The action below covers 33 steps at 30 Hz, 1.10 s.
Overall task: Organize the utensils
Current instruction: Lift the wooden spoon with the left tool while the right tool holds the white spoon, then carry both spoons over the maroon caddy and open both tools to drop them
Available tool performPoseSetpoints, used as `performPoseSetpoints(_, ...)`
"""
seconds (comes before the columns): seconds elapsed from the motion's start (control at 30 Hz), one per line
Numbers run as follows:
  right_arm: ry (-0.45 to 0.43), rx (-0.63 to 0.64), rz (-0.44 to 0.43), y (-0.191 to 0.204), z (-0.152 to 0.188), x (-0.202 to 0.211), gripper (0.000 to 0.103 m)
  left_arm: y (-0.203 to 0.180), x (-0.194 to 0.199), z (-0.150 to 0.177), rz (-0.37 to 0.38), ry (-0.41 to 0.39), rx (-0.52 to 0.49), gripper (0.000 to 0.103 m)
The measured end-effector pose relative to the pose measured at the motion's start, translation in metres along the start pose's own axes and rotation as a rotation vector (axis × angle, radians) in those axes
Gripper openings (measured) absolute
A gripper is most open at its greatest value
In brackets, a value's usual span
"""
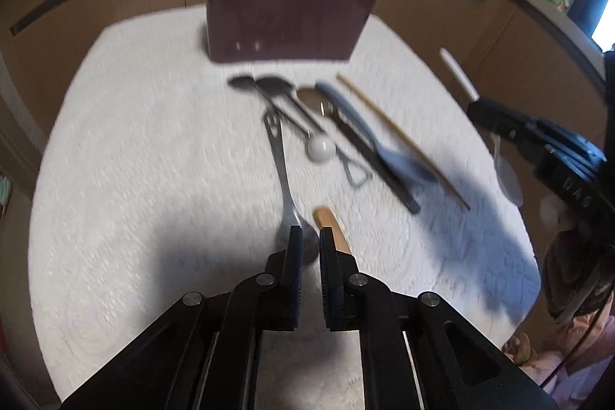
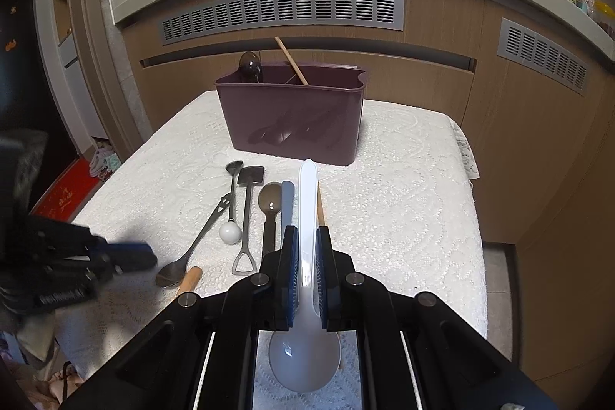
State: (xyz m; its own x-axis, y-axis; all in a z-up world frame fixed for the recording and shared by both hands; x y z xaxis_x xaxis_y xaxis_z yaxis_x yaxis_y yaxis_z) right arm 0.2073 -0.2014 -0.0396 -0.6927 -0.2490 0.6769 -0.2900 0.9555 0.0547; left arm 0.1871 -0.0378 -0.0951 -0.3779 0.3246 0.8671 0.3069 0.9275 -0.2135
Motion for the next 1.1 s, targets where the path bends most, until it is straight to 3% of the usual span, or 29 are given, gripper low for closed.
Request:
performPoseSetpoints(0.07, -0.005, -0.002, -0.01, 0.001, 0.002, 0.001, 0.008, -0.009, -0.007, 0.003, -0.001, 0.036, -0.009, 0.022)
performPoseSetpoints(0.17, -0.004, -0.007, -0.017, -0.001, 0.005, 0.0, 0.008, -0.026, -0.017, 0.003, -0.01, 0.086, -0.043, 0.022)
performPoseSetpoints(0.27, -0.001, -0.012, -0.019, -0.005, 0.007, 0.0, 0.008, -0.033, -0.034, 0.0, -0.086, 0.165, -0.072, 0.022)
performPoseSetpoints(0.37, -0.008, -0.013, -0.023, -0.007, 0.01, 0.003, 0.008, -0.04, -0.039, -0.008, -0.146, 0.167, -0.139, 0.021)
performPoseSetpoints(0.53, -0.025, -0.04, -0.042, -0.011, 0.011, 0.005, 0.008, -0.046, -0.034, -0.01, -0.142, 0.059, -0.165, 0.012)
performPoseSetpoints(0.67, -0.057, -0.057, -0.063, -0.015, 0.01, 0.008, 0.008, -0.039, 0.003, -0.01, -0.078, -0.114, -0.089, 0.012)
performPoseSetpoints(0.83, -0.094, -0.074, -0.084, -0.016, 0.002, 0.014, 0.008, -0.022, 0.041, -0.023, -0.023, -0.263, 0.008, 0.012)
performPoseSetpoints(1.1, -0.106, -0.093, -0.088, -0.02, -0.014, 0.014, 0.008, -0.006, 0.063, -0.05, 0.029, -0.359, 0.049, 0.012)
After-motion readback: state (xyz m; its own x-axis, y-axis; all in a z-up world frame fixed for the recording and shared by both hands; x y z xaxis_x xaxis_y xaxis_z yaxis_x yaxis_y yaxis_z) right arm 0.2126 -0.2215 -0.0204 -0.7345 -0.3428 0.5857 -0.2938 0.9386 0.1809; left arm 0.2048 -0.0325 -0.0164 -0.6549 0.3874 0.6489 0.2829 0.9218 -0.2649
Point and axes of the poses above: each gripper's, at about its wrist camera, not at the fingertips, and x roughly against the way its jaws point, y to its left, z to its underside, the point moved 4 cm from there along -x, roughly the way its jaws point, and after that the axes turned 2 degrees about y, right-handed, at the moved point
